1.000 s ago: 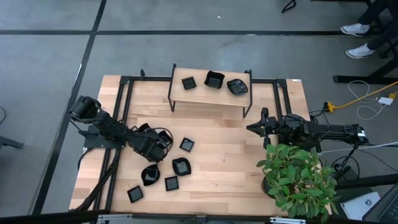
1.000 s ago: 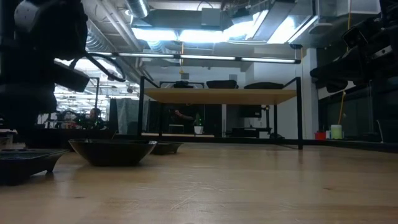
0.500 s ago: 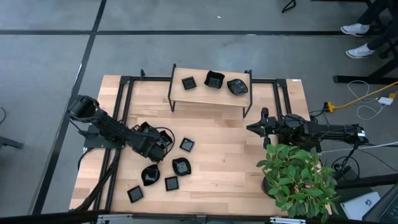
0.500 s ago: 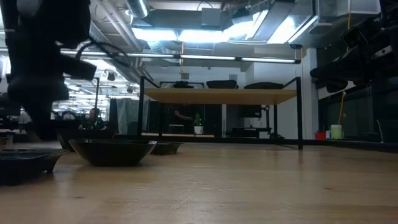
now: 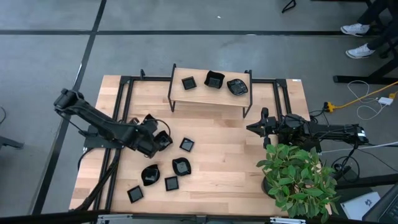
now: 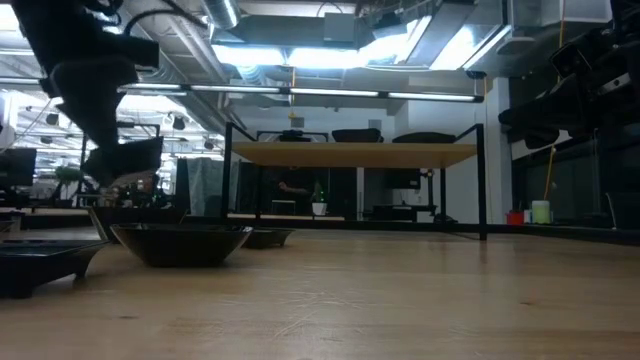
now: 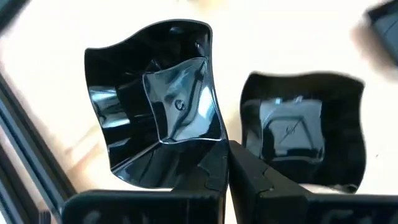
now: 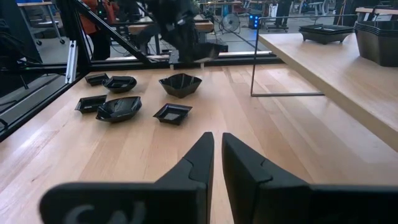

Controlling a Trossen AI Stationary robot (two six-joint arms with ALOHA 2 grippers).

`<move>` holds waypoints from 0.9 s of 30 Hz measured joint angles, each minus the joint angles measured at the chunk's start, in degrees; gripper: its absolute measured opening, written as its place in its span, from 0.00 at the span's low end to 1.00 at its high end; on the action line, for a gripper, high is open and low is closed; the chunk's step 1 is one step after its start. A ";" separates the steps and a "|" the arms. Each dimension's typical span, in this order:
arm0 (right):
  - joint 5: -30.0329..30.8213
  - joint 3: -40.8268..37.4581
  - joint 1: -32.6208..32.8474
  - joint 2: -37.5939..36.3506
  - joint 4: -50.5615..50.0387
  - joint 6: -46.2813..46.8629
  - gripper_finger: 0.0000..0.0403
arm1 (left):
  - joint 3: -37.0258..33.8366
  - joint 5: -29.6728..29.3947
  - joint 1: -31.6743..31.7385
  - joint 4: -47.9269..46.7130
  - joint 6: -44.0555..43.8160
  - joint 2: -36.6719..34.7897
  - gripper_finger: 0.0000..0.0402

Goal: Pick & Place Mini shaped plates
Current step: Stack the distorted square plate on top of the distorted square plate on the shelf

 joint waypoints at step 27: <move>0.00 -0.02 0.02 0.01 0.00 0.00 0.08 | 0.00 -17.07 0.00 1.60 9.13 -12.77 0.01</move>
